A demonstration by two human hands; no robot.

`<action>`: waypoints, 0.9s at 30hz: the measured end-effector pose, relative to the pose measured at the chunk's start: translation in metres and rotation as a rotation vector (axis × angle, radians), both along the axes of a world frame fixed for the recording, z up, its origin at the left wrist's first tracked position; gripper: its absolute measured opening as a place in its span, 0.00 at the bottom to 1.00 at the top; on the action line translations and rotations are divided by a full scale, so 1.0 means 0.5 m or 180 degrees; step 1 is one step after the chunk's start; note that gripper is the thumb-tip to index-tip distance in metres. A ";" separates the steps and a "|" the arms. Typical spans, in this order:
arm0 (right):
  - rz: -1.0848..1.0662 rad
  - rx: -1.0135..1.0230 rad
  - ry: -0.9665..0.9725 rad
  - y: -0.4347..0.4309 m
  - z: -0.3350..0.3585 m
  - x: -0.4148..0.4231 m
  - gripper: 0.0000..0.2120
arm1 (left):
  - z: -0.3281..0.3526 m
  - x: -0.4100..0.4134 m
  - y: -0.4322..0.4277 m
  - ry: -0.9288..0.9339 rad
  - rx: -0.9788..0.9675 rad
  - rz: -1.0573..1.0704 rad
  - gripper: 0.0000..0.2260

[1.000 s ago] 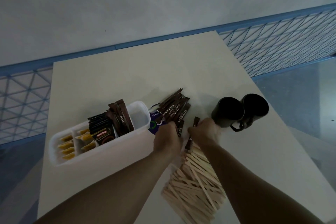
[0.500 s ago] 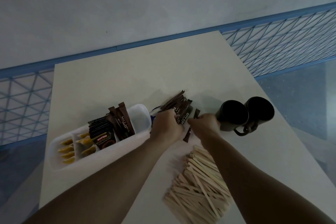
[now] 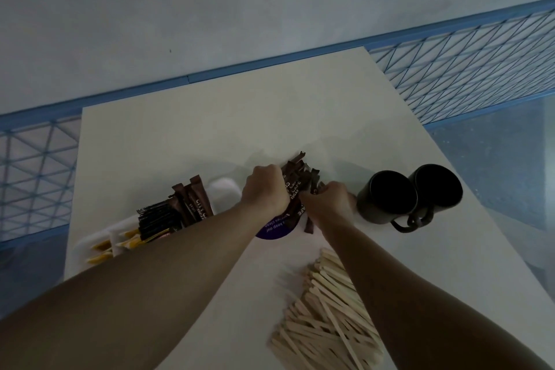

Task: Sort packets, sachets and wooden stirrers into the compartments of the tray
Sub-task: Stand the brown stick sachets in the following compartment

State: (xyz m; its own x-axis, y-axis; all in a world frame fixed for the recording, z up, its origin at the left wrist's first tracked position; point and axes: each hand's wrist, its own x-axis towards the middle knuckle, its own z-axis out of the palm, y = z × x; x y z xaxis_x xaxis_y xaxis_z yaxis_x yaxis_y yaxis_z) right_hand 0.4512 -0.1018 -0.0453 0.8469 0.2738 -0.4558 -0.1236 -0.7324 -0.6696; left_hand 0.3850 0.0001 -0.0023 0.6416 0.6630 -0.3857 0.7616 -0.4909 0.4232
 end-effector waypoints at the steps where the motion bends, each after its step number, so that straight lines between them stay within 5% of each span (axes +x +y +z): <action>1: 0.0015 -0.0081 -0.0084 0.002 0.001 -0.001 0.09 | -0.004 0.002 -0.001 0.0011 0.0012 -0.0018 0.10; 19: 0.0455 -0.0624 -0.0287 0.012 0.003 0.004 0.19 | -0.027 0.016 -0.023 0.0212 0.0357 -0.0148 0.11; 27: 0.0599 -0.0748 -0.0436 0.003 -0.004 0.005 0.11 | -0.025 0.018 -0.030 0.0083 0.0277 -0.0060 0.12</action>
